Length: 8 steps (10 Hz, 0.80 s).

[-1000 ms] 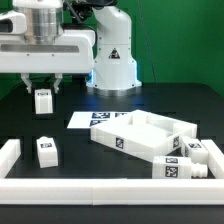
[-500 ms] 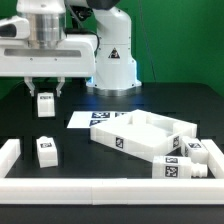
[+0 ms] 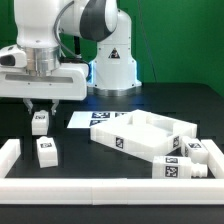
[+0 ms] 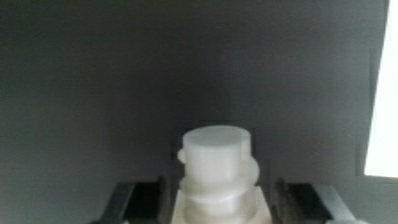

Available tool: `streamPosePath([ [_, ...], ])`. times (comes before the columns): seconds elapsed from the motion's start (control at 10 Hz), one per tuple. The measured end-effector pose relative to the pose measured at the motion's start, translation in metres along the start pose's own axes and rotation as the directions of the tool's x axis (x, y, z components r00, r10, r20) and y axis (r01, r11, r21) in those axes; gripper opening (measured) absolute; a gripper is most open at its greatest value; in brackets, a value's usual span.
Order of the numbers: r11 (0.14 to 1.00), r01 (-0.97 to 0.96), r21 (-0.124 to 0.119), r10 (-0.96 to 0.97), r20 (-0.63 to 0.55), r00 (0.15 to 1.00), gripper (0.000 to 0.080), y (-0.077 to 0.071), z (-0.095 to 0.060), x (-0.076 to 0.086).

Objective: Assemble one leg

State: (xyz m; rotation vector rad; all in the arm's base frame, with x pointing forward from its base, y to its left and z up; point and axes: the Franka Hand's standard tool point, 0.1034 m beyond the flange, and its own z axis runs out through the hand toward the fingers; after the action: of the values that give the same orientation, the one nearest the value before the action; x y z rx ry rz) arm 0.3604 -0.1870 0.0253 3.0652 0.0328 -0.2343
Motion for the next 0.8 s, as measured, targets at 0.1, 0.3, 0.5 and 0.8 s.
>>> streamPosePath([
  [0.1,1.000,0.006,-0.001,-0.006,0.001,1.000,0.0281,-0.001,0.000,0.001],
  [0.3,1.000,0.015,-0.002,-0.015,0.000,1.000,0.0357,-0.001,0.000,0.001],
  [0.5,1.000,0.015,0.000,-0.015,0.001,1.000,0.0538,-0.002,-0.001,0.002],
  [0.8,0.997,0.004,0.076,-0.007,0.035,0.999,0.0645,-0.033,-0.057,0.031],
])
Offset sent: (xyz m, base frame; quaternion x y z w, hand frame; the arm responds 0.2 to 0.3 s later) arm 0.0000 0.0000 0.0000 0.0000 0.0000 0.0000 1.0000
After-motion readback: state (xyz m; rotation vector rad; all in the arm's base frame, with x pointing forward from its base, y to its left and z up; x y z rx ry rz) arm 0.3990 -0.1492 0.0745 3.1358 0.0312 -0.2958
